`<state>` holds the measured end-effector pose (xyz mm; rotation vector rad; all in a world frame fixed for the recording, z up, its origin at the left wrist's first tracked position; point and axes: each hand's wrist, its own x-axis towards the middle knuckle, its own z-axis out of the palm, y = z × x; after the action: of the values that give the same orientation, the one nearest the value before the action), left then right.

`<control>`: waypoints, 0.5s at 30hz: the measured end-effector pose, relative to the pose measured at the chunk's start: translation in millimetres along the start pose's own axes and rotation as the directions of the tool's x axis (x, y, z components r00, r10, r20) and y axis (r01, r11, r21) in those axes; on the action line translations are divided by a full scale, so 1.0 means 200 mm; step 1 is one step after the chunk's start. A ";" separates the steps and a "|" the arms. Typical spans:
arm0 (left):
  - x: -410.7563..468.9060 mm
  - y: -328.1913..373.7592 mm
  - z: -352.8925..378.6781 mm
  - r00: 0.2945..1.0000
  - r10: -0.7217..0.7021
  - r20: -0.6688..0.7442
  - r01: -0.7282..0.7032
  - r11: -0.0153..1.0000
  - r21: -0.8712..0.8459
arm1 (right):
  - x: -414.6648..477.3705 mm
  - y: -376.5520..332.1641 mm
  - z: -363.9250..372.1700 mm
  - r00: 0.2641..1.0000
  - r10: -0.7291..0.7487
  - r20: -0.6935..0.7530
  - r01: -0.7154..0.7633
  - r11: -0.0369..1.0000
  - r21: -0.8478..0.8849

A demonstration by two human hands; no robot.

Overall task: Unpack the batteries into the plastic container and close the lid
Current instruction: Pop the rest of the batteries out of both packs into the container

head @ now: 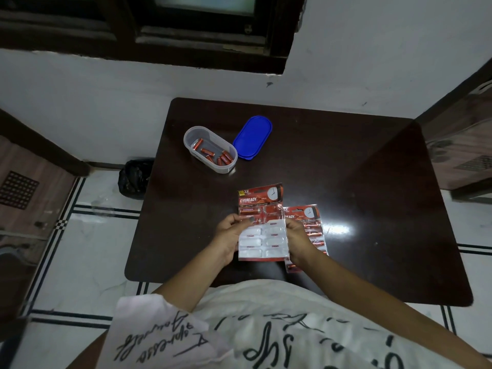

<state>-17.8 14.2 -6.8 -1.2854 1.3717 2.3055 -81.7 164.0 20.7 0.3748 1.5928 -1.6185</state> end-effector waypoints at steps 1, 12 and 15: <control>0.00 0.00 0.01 1.000 0.009 -0.011 -0.009 1.000 0.001 | 0.00 0.00 0.00 1.000 0.004 -0.004 -0.004 1.000 0.015; -0.02 0.00 -0.03 0.998 -0.042 0.049 0.043 0.999 -0.013 | -0.01 -0.09 0.01 0.976 0.197 0.088 -0.209 0.965 0.160; -0.01 0.02 -0.04 0.990 -0.081 0.115 0.086 0.995 -0.047 | 0.02 -0.06 -0.04 0.969 0.236 0.072 -0.246 0.951 0.188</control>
<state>-13.9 6.2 -3.6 -1.1830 1.2066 2.3329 -95.4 167.6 25.8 0.6053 1.2982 -1.5849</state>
